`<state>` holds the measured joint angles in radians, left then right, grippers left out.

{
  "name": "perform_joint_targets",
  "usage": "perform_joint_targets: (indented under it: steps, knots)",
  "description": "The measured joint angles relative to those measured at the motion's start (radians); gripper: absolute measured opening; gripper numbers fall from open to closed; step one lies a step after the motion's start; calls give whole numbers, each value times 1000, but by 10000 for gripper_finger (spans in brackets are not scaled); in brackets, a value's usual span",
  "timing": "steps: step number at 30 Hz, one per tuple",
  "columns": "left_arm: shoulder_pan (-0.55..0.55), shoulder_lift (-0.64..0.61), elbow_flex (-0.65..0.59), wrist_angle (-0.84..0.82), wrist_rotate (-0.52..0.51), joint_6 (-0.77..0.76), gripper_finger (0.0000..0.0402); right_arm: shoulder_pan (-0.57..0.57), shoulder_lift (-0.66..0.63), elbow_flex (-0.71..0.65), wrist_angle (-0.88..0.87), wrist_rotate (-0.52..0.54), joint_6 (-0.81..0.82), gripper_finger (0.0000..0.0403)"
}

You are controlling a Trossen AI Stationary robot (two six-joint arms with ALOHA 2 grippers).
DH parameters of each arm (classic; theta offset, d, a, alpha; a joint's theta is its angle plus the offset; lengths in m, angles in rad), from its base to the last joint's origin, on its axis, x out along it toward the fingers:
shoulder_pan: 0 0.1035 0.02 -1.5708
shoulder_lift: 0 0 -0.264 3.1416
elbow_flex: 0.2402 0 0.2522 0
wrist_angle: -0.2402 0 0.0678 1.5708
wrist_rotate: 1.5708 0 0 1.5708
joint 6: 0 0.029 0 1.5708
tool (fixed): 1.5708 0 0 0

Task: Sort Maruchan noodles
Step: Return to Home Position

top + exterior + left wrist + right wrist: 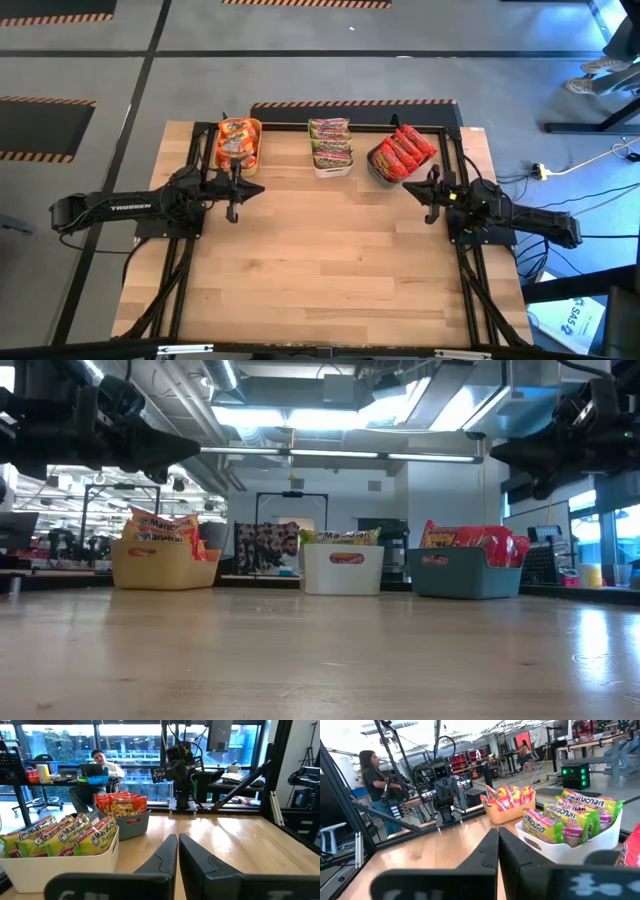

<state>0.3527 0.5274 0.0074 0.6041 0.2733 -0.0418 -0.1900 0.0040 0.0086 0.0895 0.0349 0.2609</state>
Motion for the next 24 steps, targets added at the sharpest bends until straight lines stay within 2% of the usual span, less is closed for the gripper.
perform_joint_targets:
  steps: [8, 19, 24]
  knots:
    - [0, 0, 0, -10, 10, 3, 7, 0, 2, 1, -39, -3, -4, 0]
    - [0, 0, 0, -47, 28, 37, 2, 0, 2, 1, -61, -103, -24, 0]
    - [0, 1, 0, -58, 25, 45, 4, 0, 2, 1, -60, -106, -39, 0]
